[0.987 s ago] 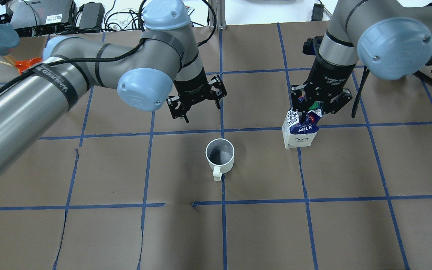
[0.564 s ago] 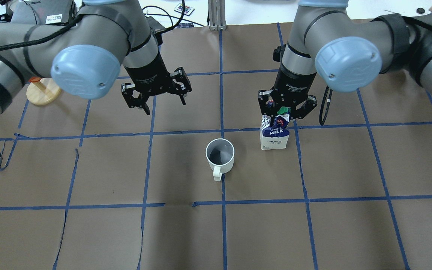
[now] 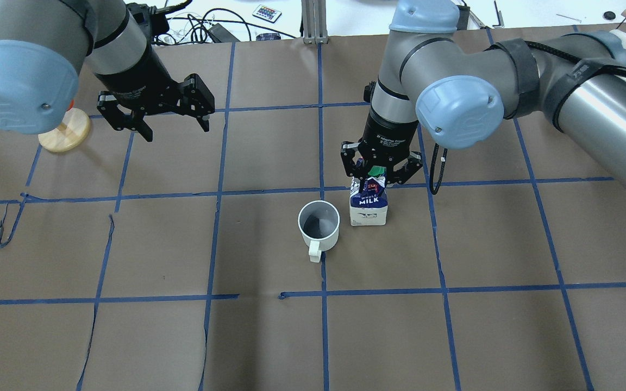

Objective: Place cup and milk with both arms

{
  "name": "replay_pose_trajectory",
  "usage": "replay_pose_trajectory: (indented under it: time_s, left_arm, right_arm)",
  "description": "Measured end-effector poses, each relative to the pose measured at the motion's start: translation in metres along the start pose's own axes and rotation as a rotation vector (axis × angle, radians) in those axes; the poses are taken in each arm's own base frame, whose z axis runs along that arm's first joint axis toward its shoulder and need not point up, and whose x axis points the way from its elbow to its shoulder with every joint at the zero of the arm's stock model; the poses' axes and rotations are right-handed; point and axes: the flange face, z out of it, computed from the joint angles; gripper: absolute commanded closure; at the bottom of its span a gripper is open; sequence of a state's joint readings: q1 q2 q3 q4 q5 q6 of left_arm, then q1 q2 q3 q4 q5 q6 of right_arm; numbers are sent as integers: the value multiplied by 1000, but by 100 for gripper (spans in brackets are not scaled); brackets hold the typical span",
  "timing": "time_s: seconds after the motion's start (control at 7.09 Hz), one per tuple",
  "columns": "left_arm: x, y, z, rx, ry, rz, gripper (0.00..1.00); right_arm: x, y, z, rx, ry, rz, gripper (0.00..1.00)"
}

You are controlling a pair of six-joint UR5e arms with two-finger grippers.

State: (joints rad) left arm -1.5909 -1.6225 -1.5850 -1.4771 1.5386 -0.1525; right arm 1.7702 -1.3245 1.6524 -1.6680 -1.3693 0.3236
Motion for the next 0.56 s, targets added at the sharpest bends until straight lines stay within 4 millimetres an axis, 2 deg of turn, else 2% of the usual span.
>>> replay_pose_trajectory:
  time_s: [0.28,0.42,0.56]
  left_arm:
    - [-5,6,-12,8,-16,-1,0]
    - [-6,9,-15,4,-18,-2,0]
    - [-6,11,-16,0,-18,-3,0]
  right_arm:
    - [-16,11,7,-10,6,-7,80]
    - [-19,15,10,-16,9,-9,61]
    - [-18,17,14,-24,14,-11,2]
